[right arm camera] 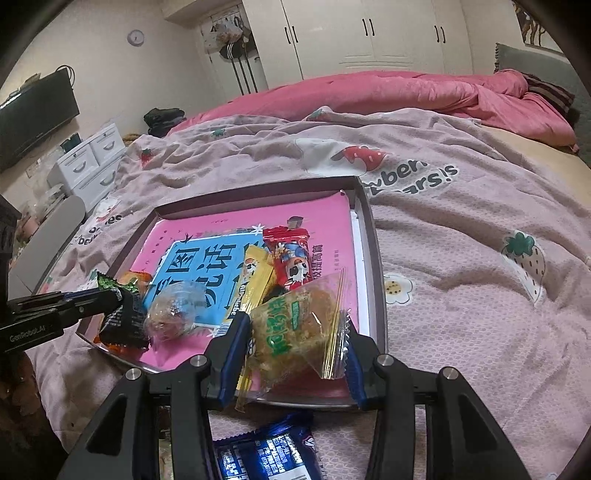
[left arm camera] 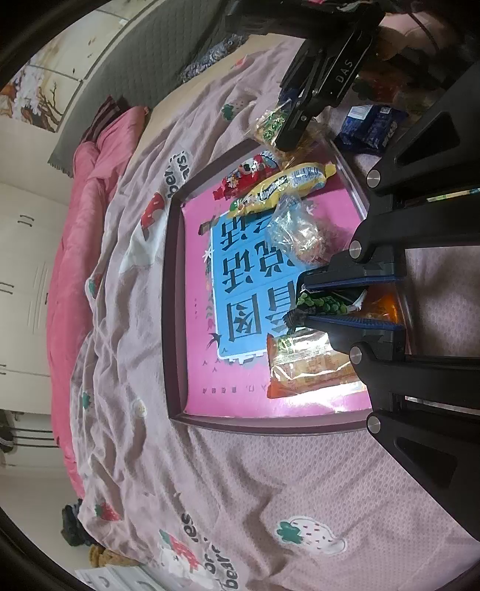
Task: Organize snacks
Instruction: 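Lower the pea pack into the tray and open the left gripper while the right releases the pastry bag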
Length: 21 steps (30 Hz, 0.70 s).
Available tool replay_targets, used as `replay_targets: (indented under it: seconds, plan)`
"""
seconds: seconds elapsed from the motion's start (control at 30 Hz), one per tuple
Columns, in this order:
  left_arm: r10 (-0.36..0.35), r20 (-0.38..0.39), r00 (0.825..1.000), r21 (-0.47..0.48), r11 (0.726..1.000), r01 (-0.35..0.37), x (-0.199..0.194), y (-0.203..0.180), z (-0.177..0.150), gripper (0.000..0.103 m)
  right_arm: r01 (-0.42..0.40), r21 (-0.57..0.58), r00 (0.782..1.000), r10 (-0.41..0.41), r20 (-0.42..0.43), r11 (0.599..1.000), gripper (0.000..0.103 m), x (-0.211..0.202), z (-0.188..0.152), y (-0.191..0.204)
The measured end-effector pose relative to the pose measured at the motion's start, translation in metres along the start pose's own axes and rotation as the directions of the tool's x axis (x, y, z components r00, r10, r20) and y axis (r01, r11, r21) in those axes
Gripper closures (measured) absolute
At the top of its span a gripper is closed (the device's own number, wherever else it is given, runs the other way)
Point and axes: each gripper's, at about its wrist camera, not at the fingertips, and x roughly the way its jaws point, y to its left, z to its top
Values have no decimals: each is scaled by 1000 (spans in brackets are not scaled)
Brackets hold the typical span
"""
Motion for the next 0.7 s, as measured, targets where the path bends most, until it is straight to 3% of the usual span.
replay_targets:
  seconds: [0.23,0.7]
  plan:
    - [-35,3,999,0,999,35,-1,-3,0,89,-35,-11,999,35,3,999,56,0,0,4]
    - [-54,3,999,-1,999,54,3,-4,-3,89,2,-8,1000,-2,3,1000,56,1,0,1]
